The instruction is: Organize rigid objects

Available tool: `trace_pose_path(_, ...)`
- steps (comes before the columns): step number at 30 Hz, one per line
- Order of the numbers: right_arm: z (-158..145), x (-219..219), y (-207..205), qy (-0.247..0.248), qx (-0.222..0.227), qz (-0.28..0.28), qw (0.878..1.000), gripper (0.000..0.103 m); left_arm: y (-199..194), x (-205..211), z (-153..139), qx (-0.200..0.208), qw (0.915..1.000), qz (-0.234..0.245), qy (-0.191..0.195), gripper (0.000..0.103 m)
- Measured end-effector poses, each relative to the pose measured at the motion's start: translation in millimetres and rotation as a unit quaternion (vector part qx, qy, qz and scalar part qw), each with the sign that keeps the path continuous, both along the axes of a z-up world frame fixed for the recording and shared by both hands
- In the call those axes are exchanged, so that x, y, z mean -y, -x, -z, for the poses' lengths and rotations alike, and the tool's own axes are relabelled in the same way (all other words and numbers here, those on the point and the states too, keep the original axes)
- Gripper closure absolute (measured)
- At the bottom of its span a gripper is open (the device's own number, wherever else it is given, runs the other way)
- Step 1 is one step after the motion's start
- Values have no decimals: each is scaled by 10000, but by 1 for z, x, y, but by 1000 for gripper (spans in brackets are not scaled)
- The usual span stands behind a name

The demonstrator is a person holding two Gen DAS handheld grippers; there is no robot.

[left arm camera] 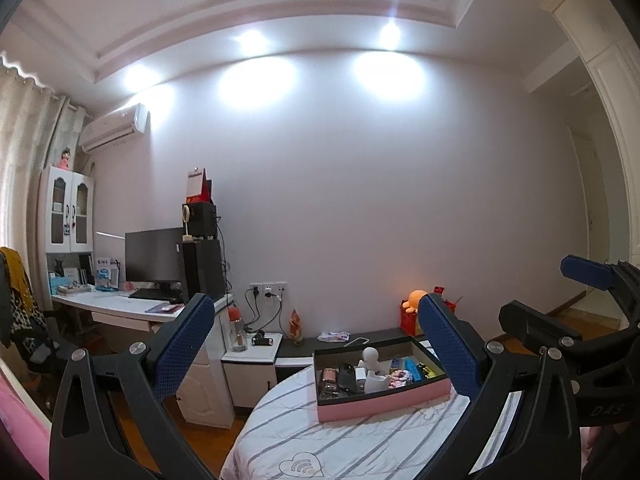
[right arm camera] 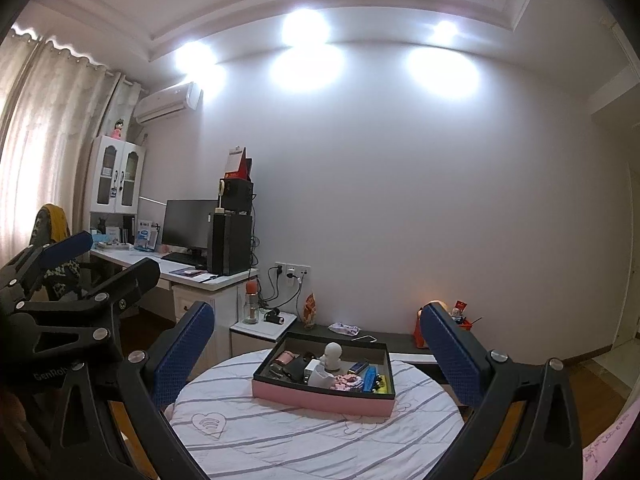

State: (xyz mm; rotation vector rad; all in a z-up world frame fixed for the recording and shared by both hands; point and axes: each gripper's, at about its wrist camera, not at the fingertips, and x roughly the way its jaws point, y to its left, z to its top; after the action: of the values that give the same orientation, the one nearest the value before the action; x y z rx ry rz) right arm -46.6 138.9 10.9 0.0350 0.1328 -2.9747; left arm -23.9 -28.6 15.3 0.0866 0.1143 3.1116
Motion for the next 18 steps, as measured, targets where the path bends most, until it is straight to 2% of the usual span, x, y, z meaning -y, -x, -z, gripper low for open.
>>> trace_pose_path(18,1,1,8,-133,128,140,9997,0,18,1,1,265,9996,16,36,0)
